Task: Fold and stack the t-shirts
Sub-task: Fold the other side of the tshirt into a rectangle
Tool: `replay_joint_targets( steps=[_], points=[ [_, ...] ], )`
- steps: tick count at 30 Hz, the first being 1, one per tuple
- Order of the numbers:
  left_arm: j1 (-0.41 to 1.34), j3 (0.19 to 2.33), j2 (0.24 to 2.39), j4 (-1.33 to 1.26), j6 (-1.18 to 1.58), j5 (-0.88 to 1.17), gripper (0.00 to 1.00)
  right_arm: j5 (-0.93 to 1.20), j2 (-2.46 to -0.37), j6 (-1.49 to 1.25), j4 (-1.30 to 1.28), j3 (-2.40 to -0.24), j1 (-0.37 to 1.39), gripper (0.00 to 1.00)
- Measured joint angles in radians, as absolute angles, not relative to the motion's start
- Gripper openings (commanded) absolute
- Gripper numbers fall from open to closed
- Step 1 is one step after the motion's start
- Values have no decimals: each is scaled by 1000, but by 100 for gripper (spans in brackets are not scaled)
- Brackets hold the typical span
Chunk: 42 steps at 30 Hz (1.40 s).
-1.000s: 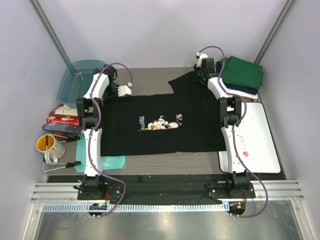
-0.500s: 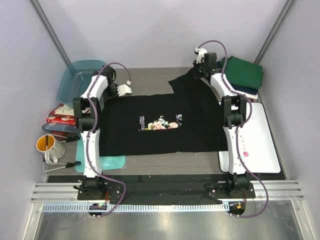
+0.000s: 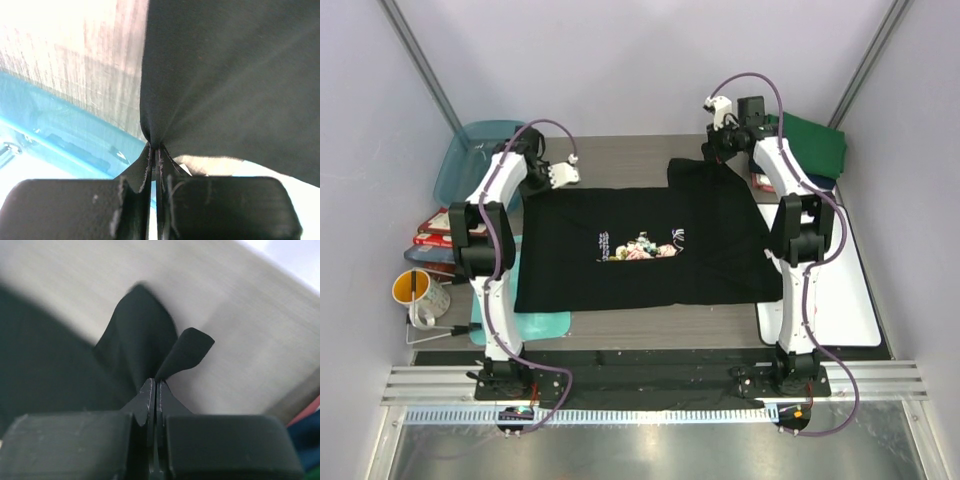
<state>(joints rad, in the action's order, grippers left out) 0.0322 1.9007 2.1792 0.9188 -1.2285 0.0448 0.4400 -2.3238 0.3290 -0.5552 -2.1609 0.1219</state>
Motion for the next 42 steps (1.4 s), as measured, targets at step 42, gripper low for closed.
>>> replay_joint_targets(
  steps=[42],
  points=[
    [32,1624,1916,1271,-1558,98,0,405,-1824,1166,-1337,-1689,97,1]
  ],
)
